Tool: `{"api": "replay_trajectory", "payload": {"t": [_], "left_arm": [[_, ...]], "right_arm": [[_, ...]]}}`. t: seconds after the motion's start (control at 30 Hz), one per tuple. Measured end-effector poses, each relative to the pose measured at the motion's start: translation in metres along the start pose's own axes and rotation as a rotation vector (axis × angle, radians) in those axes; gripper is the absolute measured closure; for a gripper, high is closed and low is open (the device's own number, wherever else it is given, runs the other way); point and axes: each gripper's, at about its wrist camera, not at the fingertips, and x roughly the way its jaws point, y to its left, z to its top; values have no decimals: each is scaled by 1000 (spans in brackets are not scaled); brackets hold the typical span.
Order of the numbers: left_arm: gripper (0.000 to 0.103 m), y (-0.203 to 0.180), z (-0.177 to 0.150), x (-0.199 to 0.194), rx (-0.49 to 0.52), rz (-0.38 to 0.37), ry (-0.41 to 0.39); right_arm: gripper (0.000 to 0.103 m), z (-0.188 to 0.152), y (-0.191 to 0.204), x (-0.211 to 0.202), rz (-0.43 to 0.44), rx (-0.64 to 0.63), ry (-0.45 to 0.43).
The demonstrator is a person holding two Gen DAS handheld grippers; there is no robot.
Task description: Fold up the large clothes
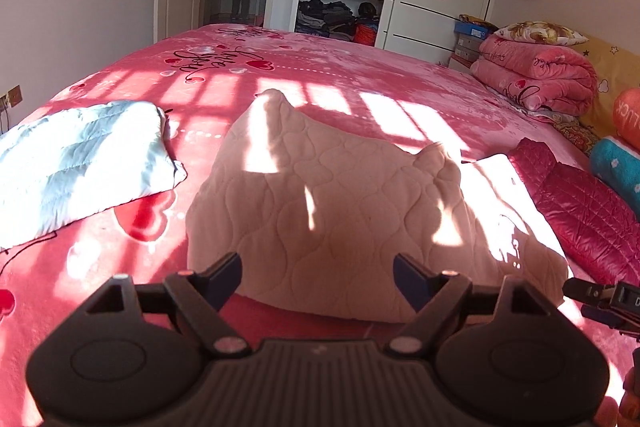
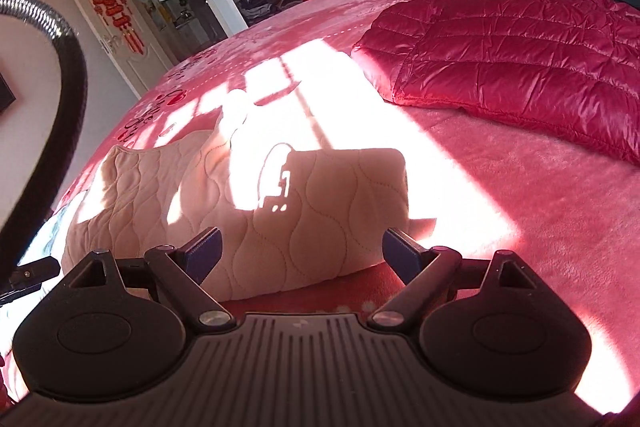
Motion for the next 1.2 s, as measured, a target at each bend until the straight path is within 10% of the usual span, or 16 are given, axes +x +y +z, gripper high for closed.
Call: {"api": "replay_trajectory", "payload": {"t": [0.47, 0.93, 1.2], "left_arm": [[16, 68, -24, -7, -183, -23, 2], [16, 98, -43, 17, -288, -132, 11], [16, 100, -43, 29, -328, -193, -13]], "right_arm": [[0, -18, -17, 4, 50, 167, 75], [0, -11, -86, 47, 130, 542, -23], [0, -12, -76, 62, 157, 546, -43]]}}
